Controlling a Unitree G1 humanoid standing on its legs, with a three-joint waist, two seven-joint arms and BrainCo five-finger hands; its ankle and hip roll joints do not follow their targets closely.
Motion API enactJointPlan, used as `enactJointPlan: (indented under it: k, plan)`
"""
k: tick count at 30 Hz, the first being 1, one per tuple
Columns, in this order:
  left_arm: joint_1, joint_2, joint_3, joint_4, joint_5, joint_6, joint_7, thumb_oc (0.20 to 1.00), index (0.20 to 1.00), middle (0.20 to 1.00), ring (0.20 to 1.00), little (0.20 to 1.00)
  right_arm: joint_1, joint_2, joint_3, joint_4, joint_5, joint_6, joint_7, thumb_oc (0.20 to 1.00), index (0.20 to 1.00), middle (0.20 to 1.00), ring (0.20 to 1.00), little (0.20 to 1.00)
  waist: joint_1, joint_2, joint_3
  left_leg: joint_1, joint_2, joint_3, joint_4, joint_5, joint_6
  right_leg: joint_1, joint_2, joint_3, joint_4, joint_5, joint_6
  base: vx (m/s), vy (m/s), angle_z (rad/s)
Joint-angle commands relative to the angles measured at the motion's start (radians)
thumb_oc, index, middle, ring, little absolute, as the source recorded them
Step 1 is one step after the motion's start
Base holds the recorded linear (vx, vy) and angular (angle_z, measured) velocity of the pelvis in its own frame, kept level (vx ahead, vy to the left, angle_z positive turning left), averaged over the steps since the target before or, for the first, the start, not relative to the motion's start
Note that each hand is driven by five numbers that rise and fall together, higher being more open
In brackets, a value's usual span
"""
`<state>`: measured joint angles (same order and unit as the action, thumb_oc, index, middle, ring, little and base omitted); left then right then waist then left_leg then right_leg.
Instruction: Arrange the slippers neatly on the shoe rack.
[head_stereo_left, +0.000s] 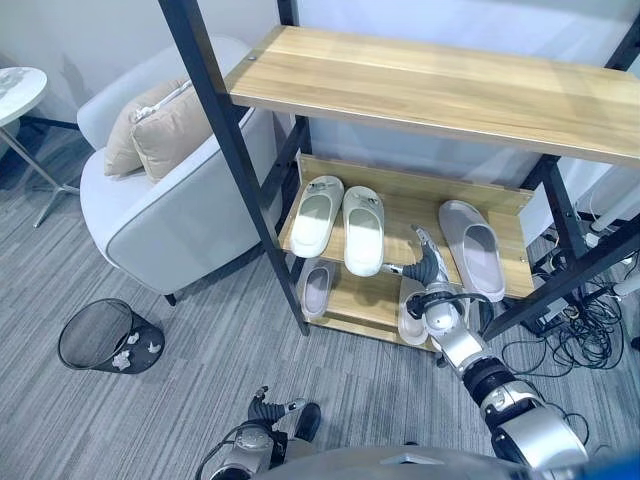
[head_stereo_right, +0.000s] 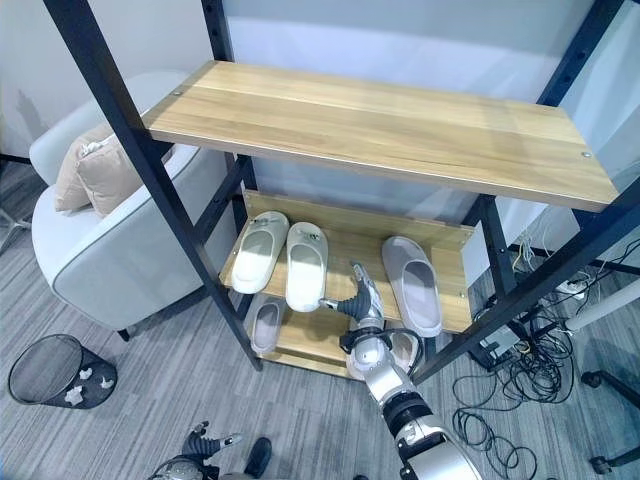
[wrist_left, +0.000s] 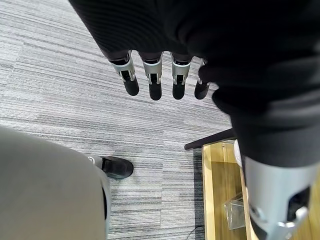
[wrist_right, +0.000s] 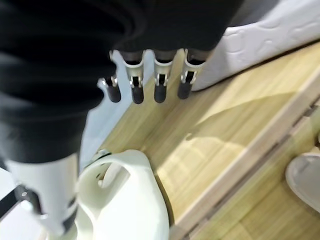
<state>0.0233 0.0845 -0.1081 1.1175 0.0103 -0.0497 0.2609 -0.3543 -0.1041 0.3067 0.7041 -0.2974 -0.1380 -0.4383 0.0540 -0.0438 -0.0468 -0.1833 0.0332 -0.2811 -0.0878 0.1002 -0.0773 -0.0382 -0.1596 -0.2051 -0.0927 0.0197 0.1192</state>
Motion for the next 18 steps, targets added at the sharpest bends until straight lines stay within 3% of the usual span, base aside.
enactJointPlan:
  k: [1,6,18]
  plan:
    - [0.012,-0.056,-0.020,0.114,-0.004,0.005,-0.014,1.000,1.000,1.000,1.000,1.000,-0.046,-0.011,0.012,-0.071,0.005,-0.055,0.032,1.000,1.000,1.000,1.000,1.000,0.021,0.005,0.024,0.067,-0.043,0.028,0.001,-0.048,0.095,0.020,-0.036,-0.044,0.005,0.001,0.058,0.00,0.000,0.00]
    - [0.009,-0.048,-0.021,0.133,0.006,0.003,-0.021,1.000,1.000,1.000,1.000,1.000,-0.035,0.023,0.049,-0.043,0.008,-0.069,0.075,1.000,1.000,1.000,1.000,1.000,0.029,0.000,0.011,0.071,-0.041,0.025,0.001,-0.053,0.093,0.026,-0.035,-0.046,0.005,-0.001,0.057,0.01,-0.005,0.00]
    - [0.007,-0.052,-0.015,0.148,-0.005,0.009,-0.026,1.000,1.000,1.000,1.000,1.000,-0.011,0.085,0.060,0.006,0.008,-0.040,0.061,1.000,1.000,1.000,1.000,1.000,0.027,0.001,0.003,0.075,-0.040,0.029,0.001,-0.054,0.092,0.030,-0.035,-0.043,0.005,0.000,0.057,0.00,0.000,0.00]
